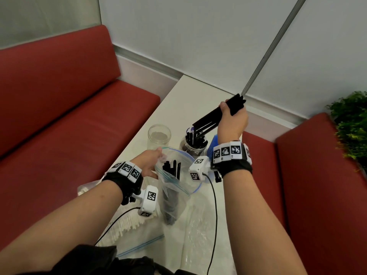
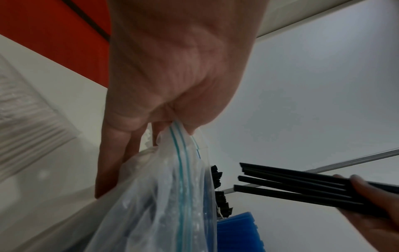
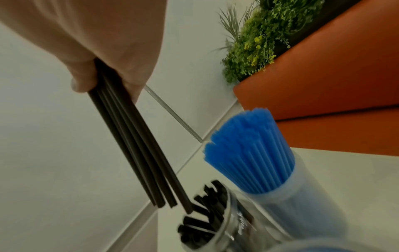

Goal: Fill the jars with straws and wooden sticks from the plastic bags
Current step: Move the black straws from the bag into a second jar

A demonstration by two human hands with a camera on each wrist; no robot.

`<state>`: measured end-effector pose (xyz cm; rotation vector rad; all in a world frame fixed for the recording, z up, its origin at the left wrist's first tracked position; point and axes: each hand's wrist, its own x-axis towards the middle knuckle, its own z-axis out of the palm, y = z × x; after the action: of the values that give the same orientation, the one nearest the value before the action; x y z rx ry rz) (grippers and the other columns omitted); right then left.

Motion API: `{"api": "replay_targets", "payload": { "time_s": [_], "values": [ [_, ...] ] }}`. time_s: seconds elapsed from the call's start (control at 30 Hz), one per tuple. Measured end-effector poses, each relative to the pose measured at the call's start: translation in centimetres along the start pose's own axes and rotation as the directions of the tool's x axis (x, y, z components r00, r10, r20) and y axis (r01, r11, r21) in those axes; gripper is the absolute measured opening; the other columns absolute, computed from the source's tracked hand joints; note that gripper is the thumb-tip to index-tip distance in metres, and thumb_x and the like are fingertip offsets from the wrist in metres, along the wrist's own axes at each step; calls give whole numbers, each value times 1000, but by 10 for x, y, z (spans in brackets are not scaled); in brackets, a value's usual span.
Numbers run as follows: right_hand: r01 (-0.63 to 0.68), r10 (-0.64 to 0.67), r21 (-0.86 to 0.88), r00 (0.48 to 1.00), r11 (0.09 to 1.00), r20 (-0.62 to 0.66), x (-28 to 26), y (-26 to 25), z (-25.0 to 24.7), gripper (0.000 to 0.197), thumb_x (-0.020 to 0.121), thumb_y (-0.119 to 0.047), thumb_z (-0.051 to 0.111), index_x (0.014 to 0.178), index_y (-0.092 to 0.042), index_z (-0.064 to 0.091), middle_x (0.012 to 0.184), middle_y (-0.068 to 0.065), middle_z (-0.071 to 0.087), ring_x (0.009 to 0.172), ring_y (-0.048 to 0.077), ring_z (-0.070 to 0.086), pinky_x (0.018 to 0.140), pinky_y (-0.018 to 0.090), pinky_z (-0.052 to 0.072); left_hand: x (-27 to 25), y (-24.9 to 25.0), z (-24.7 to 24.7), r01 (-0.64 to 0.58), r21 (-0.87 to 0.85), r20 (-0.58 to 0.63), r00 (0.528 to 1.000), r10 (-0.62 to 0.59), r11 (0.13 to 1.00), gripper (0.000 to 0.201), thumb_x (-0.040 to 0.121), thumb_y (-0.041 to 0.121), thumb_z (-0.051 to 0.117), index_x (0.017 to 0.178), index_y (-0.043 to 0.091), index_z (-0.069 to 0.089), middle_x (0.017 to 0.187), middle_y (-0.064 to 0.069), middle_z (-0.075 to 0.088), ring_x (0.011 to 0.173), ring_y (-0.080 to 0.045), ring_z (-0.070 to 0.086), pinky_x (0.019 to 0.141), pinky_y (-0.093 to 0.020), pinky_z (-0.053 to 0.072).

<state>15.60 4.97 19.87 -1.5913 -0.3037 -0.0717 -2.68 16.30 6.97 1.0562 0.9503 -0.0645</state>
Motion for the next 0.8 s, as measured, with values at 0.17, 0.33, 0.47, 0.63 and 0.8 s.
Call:
{"api": "replay_targets", "payload": {
  "time_s": [0.17,0.33,0.47,0.63,0.8],
  "values": [
    [-66,62,-42,995,997,-79,-2,42,10,21,95,-16,68,114,-6,67,84,-12,63,77,2,61,57,0,42,3,-1,1,-2,3,-9,1000,2,1000,42,104,47,34,116,12,55,93,-7,67,76,-25,65,66,-41,56],
    [-103,95,-106,993,989,-77,-7,64,14,23,95,-15,68,116,-7,66,93,-4,64,80,9,61,65,5,43,8,-4,1,2,-11,-13,1000,-2,1000,42,104,45,34,117,11,55,97,-9,65,78,-26,64,72,-45,55],
    [-135,153,-246,987,960,57,-12,71,23,26,94,-12,67,119,-8,65,106,5,70,90,14,64,74,18,46,11,-6,0,1,0,-15,1000,-1,1000,42,104,45,35,118,11,55,110,-10,62,84,-27,64,77,-48,55],
    [87,-40,-247,981,965,188,-14,70,30,41,97,-15,59,137,-20,50,133,3,60,114,0,58,87,9,39,13,-4,-3,-3,36,2,1000,3,999,43,103,47,36,119,12,56,110,-11,65,88,-28,66,69,-44,57],
    [454,-35,-582,807,675,590,-28,102,38,53,108,-26,39,156,-8,28,165,10,23,154,25,13,125,34,13,16,-5,-6,-8,50,-5,1000,8,999,40,103,48,38,106,15,59,109,-10,66,86,-28,66,68,-45,58]
  ]
}}
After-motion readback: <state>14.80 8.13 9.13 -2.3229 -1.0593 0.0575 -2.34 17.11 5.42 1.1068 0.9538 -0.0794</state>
